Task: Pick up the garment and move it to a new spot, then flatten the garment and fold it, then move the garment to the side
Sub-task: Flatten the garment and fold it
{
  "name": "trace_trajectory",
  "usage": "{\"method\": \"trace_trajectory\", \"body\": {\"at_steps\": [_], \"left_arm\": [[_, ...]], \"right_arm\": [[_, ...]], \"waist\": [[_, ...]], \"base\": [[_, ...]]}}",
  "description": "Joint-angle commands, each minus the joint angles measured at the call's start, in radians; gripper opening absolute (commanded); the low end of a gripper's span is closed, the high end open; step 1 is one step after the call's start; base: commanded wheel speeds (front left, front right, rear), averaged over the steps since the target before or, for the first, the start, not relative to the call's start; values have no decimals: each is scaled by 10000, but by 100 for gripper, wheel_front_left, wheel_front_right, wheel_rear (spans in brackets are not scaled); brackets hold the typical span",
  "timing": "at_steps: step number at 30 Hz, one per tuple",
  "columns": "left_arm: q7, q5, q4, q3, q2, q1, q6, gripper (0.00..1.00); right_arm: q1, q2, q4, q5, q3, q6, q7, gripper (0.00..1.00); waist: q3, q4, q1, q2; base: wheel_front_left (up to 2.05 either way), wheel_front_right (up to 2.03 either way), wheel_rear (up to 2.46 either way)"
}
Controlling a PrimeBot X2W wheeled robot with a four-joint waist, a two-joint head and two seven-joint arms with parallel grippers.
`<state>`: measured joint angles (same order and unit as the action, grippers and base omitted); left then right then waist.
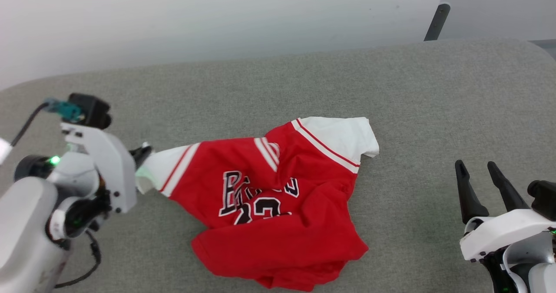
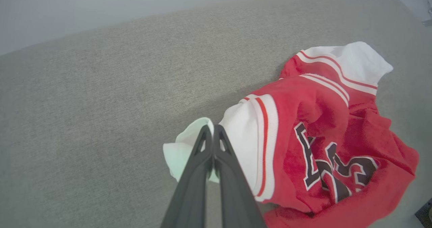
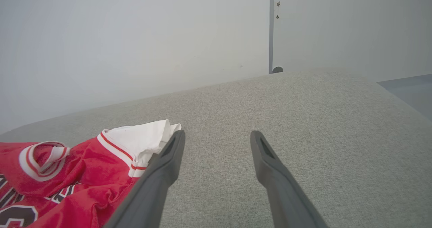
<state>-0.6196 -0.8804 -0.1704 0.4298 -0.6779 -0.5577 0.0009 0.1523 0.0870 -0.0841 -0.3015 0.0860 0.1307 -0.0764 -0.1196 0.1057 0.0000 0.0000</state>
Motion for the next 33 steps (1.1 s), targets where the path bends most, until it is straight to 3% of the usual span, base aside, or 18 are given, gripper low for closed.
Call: {"method": "trace_trajectory", "body": {"at_steps": [1, 15, 24, 27, 30, 32, 33], "left_arm": [[168, 59, -225, -89, -91, 137, -21, 0], [1096, 534, -2595, -489, -1137, 654, 136, 0], [1155, 223, -3711, -432, -818, 944, 49, 0], [1125, 141, -4071, -366, -601, 1034, 5, 9], [1163, 44, -4382, -337, -404, 1088, -43, 47], [1213, 17, -4501, -311, -325, 1119, -88, 100], [1240, -20, -4563, -321, -296, 1127, -68, 100]], "right_arm": [[-129, 50, 53, -64, 22, 1, -15, 100], [-217, 61, 256, 16, 196, 1, -178, 100], [-187, -14, 220, 9, 229, 1, -246, 100], [-199, -21, 168, 17, 214, 1, -274, 100], [-264, -34, 117, 34, 204, 1, -292, 100], [-330, -39, 90, 43, 200, 1, -328, 100], [-372, -34, 83, 32, 191, 1, -343, 100]], "waist": [[-6, 20, 0, 0], [-179, 159, 0, 0], [-250, 34, 0, 0], [-205, -25, 0, 0], [-79, -93, 0, 0], [26, -152, 0, 0], [87, -185, 0, 0]], "base": [[0, 0, 0], [0, 0, 0], [0, 0, 0], [0, 0, 0], [0, 0, 0], [0, 0, 0], [0, 0, 0]]}}
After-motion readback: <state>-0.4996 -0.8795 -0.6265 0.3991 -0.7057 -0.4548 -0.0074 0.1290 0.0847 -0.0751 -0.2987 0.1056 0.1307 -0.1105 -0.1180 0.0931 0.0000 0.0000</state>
